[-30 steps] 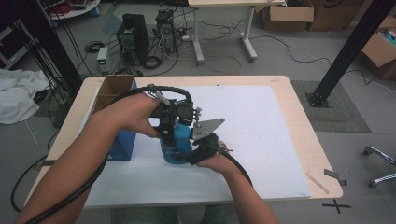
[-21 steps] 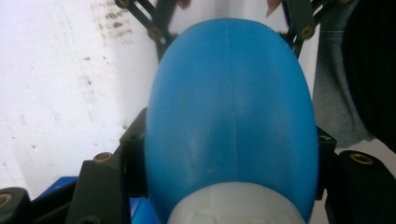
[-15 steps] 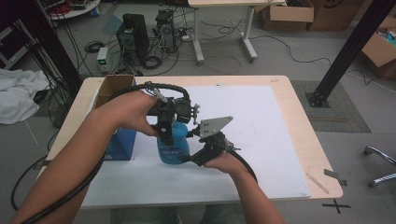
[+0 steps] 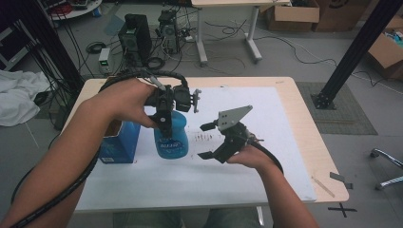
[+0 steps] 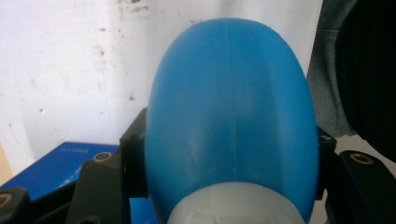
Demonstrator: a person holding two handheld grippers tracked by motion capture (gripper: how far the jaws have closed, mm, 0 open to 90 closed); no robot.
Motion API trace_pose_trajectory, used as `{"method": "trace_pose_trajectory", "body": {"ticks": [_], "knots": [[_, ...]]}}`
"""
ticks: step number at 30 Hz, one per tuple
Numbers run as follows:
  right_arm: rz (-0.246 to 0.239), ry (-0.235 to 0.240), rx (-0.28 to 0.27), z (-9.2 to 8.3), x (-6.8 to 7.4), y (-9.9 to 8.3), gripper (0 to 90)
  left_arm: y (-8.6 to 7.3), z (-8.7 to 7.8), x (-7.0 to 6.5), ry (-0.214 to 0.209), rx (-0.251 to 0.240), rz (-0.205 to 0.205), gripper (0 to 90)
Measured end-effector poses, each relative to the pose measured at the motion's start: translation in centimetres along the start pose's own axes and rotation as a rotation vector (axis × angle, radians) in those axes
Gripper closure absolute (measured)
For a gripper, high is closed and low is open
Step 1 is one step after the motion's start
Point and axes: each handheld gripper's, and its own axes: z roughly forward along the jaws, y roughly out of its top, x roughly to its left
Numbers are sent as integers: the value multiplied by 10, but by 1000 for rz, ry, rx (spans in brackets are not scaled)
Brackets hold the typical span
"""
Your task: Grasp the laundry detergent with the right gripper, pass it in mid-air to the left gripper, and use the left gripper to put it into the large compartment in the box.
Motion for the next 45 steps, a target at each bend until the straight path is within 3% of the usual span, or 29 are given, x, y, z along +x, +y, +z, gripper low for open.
{"method": "trace_pose_trajectory", "body": {"ticks": [5,7,14,18,24,27,30,31,37,40,45], "knots": [[-3,-21,132,-16,-5,9,15,-11,-15,12,-22,-1,-72,386],[-3,-18,221,-19,-7,11,0,-16,-20,17,-36,-2,-107,386],[-31,20,466,-25,-1,15,0,-39,-45,32,-44,-3,-275,386],[-40,24,564,-32,-2,20,0,-54,-63,38,-59,-12,-350,386],[-50,22,650,-41,-9,30,0,-75,-82,49,-81,4,-490,386],[-57,24,685,-42,-13,34,0,-88,-91,57,-75,8,-595,386],[-64,22,708,-42,-17,36,0,-103,-98,65,-68,8,-739,386],[-62,23,711,-43,-19,37,0,-109,-100,67,-65,-2,-813,386],[-70,35,742,-40,-24,36,0,-140,-106,78,-76,28,-1051,386],[-71,47,760,-39,-25,35,0,-154,-105,82,-98,28,-1154,386],[-76,55,798,-38,-26,35,0,-169,-103,84,-92,5,-1274,386]]}}
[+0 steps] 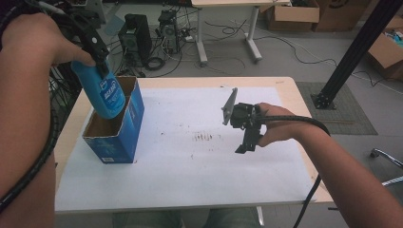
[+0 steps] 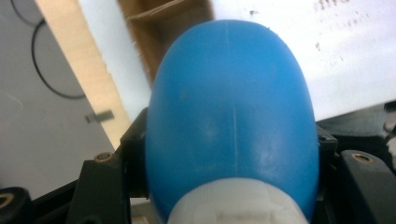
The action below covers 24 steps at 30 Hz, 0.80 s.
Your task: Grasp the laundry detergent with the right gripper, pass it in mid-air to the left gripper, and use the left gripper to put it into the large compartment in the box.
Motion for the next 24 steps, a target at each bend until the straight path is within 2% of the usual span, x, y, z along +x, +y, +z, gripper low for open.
{"method": "trace_pose_trajectory", "body": {"ticks": [2,5,10,14,19,22,24], "knots": [[-4,0,12,0,0,1,0,0,1,3,11,-9,-22,386],[-11,-1,14,-2,0,4,0,1,6,6,5,-7,-56,386],[-16,-4,15,-2,1,6,0,4,21,10,15,11,-78,386],[-14,-2,18,0,2,6,0,6,34,13,41,27,-93,386],[-9,-4,14,-1,2,4,0,5,53,21,29,26,-108,386],[-8,-4,11,-1,2,3,0,6,69,23,30,30,-112,386],[-7,-4,11,-1,2,3,0,7,79,24,29,17,-110,387]]}}
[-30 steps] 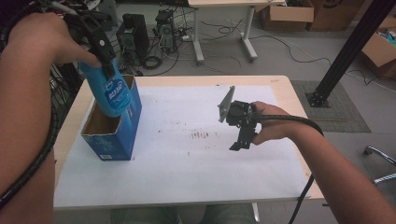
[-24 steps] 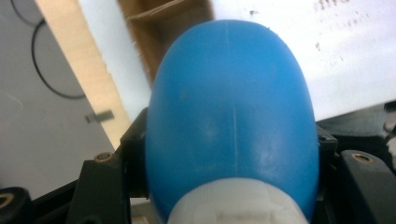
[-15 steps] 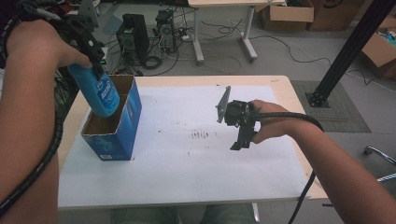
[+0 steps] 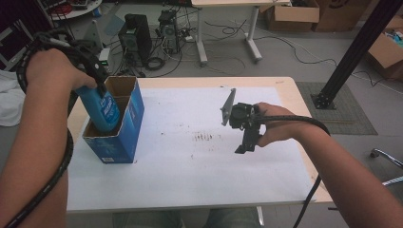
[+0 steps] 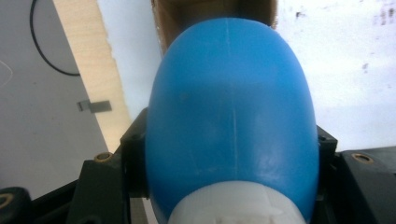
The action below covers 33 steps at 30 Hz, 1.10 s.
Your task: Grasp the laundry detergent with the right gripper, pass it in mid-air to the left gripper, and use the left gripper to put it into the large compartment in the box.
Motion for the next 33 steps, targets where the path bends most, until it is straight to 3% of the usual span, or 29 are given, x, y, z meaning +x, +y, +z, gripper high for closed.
{"method": "trace_pose_trajectory", "body": {"ticks": [7,16,24,33], "knots": [[-2,-2,-5,0,0,1,0,3,34,-1,-13,-15,8,386],[-1,-4,-6,2,1,-1,0,7,75,-6,-24,4,-12,386],[1,-2,-5,4,0,-2,0,10,95,-6,14,16,-21,386],[2,2,-2,6,-1,-2,0,13,111,-5,12,14,-19,386]]}}
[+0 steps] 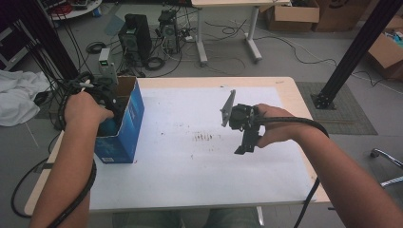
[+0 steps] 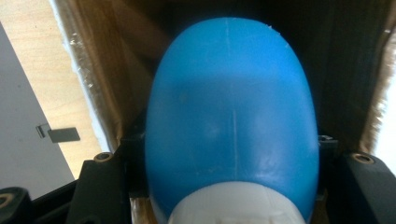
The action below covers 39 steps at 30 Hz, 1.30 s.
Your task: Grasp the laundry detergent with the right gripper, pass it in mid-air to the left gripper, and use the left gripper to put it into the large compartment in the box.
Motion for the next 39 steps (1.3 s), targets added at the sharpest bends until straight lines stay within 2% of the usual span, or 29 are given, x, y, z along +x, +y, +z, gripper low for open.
{"method": "trace_pose_trajectory", "body": {"ticks": [5,6,9,14,24,27,39], "knots": [[4,0,0,1,0,-1,0,2,12,2,-8,6,8,386],[6,0,0,0,0,-1,0,1,12,3,-13,-17,5,387],[7,-3,-3,-2,0,-2,0,1,13,2,-12,-28,5,386],[14,-10,-8,-4,0,-4,0,0,13,3,-15,-34,-7,386],[10,-10,-4,-6,0,-2,0,0,12,2,-11,-11,-6,382],[9,-12,-14,-8,0,-1,0,0,13,3,-18,-25,-12,380],[3,3,-19,-6,-1,4,0,-2,-2,1,-24,-48,2,311]]}}
